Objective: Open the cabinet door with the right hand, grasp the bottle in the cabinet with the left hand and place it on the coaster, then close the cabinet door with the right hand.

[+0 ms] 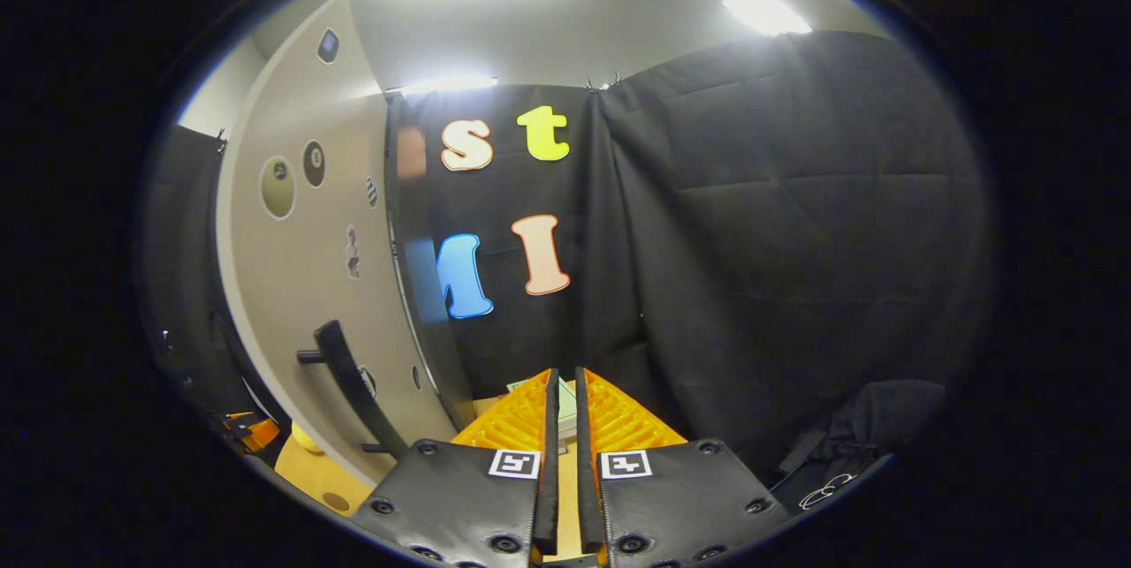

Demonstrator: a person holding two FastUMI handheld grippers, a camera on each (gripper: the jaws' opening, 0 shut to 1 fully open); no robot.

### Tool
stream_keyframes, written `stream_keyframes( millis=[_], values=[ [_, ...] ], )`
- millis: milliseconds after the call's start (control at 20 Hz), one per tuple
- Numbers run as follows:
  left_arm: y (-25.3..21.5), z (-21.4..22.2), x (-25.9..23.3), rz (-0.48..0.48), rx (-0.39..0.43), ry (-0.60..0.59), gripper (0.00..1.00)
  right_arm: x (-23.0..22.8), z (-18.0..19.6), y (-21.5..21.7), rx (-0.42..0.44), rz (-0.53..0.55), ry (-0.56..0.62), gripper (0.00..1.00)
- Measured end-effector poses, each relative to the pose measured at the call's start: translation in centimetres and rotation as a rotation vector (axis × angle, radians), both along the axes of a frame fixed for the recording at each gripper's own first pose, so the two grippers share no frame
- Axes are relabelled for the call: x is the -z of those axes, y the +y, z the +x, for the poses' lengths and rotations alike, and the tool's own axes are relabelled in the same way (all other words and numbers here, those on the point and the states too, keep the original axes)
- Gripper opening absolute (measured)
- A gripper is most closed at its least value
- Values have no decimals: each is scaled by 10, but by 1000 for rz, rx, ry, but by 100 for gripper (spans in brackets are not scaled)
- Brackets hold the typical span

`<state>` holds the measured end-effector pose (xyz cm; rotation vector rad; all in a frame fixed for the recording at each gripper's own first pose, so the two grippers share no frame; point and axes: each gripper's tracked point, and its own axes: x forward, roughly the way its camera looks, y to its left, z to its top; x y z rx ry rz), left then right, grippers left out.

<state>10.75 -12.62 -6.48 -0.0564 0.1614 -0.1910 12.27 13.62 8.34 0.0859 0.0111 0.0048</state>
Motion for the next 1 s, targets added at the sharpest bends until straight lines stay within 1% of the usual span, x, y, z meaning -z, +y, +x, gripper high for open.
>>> stream_keyframes(
  millis=[50, 100, 150, 200, 250, 300, 350, 400, 450, 550, 600, 650, 700, 750, 800, 850, 900, 950, 1000],
  values=[
    [-3, 8, -4, -1, -6, -3, 90, -2, 3, -1, -18, 12, 3, 11],
    [-7, 18, -9, 1, -13, -10, 87, 0, 11, -5, -18, 22, 10, 5],
    [-10, 29, -17, -1, -17, -23, 87, 0, 18, -5, -27, 32, 14, 7],
    [-15, 39, -25, -5, -21, -36, 90, 1, 26, -6, -32, 36, 28, 21],
    [-18, 51, -32, -8, -22, -47, 90, 5, 35, -9, -32, 27, 41, 29],
    [-22, 62, -37, -9, -27, -55, 90, 7, 31, -25, -32, 9, 49, 29],
    [-25, 73, -44, -9, -31, -65, 87, 8, 39, -28, -29, -13, 54, 29],
    [-28, 85, -49, -4, -39, -78, 90, 7, 50, -28, -36, -25, 52, 29],
    [-30, 97, -56, 0, -51, -96, 90, 7, 57, -28, -44, -29, 50, 27],
    [-33, 115, -68, 11, -64, -125, 87, 7, 66, -27, -70, -22, 50, 43],
    [-37, 125, -71, 13, -67, -135, 89, 9, 75, -28, -79, -20, 50, 47],
    [-40, 135, -76, 3, -69, -138, 87, 7, 79, -28, -85, -21, 45, 61],
    [-42, 145, -76, -10, -82, -122, 89, 6, 86, -28, -88, -25, 44, 75],
    [-45, 155, -78, -32, -81, -116, 89, 8, 92, -28, -91, -31, 48, 77],
    [-49, 166, -81, -52, -77, -117, 90, 12, 97, -28, -95, -36, 57, 83],
    [-51, 176, -83, -64, -76, -118, 90, 14, 101, -28, -97, -38, 64, 75],
    [-52, 186, -83, -72, -74, -116, 90, 16, 104, -27, -101, -38, 67, 75],
    [-55, 195, -85, -82, -68, -117, 90, 16, 105, -24, -109, -31, 63, 86],
    [-58, 205, -85, -91, -64, -117, 89, 17, 107, -26, -109, -25, 62, 86]
  ],
)
